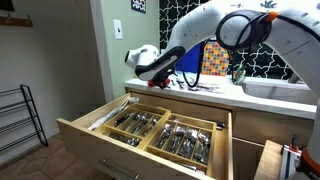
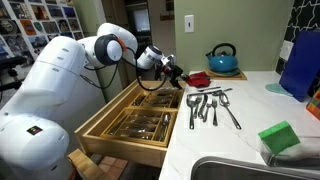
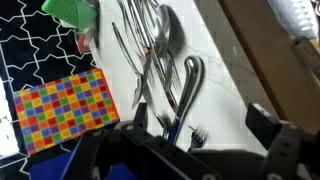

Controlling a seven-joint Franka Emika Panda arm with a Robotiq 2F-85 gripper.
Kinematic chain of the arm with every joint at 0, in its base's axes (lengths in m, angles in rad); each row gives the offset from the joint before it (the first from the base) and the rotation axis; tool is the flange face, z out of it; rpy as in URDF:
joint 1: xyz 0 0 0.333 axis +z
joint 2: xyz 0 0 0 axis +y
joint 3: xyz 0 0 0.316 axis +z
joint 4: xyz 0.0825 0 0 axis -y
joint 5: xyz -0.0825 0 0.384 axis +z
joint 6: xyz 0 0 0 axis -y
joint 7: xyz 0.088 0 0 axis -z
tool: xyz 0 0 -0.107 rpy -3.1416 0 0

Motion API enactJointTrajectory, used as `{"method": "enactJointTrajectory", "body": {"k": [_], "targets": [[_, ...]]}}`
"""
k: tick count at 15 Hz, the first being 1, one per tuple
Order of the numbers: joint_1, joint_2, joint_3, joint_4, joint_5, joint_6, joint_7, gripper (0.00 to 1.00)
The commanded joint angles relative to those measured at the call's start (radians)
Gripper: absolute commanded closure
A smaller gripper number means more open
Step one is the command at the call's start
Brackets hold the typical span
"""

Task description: Remove a diner knife from the kitchen drawer

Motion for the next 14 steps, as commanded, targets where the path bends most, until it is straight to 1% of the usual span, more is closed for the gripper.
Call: {"method": "enactJointTrajectory", "body": {"k": [1, 4, 7, 10, 14], "targets": [[0.027, -0.157, 0.039, -0.106, 0.075, -0.05, -0.05, 0.0], [0.037, -0.297, 0.08, -0.188, 0.149, -0.058, -0.11, 0.0], [0.035, -0.471, 0.118, -0.314, 0.22, -0.041, -0.193, 0.0], [0.015, -0.64, 0.149, -0.433, 0.304, -0.012, -0.32, 0.0], [-0.005, -0.853, 0.163, -0.603, 0.428, -0.003, -0.505, 0.0]]}}
